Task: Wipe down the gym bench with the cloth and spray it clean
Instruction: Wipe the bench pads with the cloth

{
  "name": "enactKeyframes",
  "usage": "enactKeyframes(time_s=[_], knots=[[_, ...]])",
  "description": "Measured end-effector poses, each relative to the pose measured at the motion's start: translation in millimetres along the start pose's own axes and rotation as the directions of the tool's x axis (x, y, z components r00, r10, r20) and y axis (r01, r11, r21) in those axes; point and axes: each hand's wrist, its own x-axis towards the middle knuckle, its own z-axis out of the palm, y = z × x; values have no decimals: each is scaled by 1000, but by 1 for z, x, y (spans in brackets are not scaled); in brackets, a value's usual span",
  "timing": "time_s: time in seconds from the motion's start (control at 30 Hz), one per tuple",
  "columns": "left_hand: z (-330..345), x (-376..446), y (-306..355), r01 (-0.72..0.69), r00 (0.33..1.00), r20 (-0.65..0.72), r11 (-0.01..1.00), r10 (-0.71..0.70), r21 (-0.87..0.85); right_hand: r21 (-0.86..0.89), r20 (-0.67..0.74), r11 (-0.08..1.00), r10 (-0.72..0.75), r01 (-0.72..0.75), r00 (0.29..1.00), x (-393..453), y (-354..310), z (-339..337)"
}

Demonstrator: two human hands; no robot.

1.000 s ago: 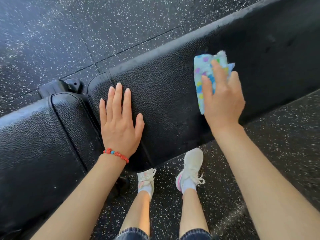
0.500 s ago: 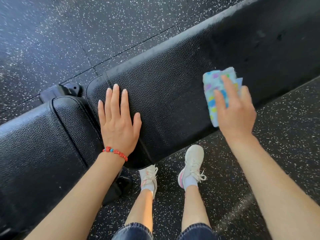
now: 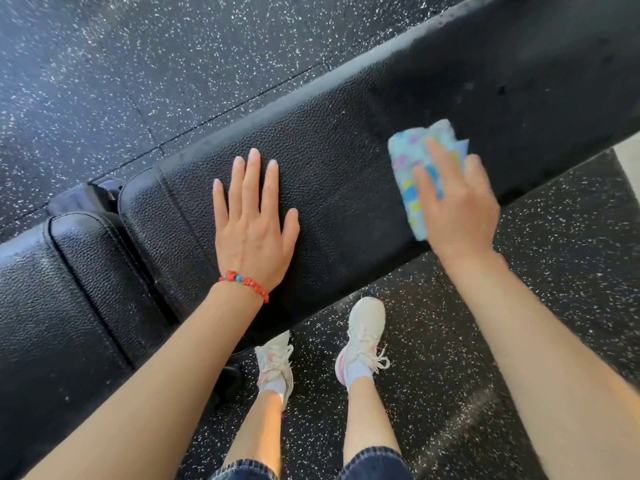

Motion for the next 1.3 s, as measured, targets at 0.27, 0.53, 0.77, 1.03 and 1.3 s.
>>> enactKeyframes(time_s=[0.27,0.53,0.77,1.03,1.3], knots=[[4,0,1,8,1000,-23,999,-7,38,64,18,994,-91,90,996,-13,-48,9],[2,1,1,16,1000,-21,999,-16,34,28,17,959,-284,284,959,48,-25,14],[4,14,33,128,982,-137,992,-130,-25,111,16,994,6,-8,1000,79,-44,22],[25,32,77,55,996,-79,998,-52,37,98,47,953,-291,285,956,100,-11,19],[24,33,79,77,995,-61,995,-74,57,82,62,995,-63,58,996,113,21,11]])
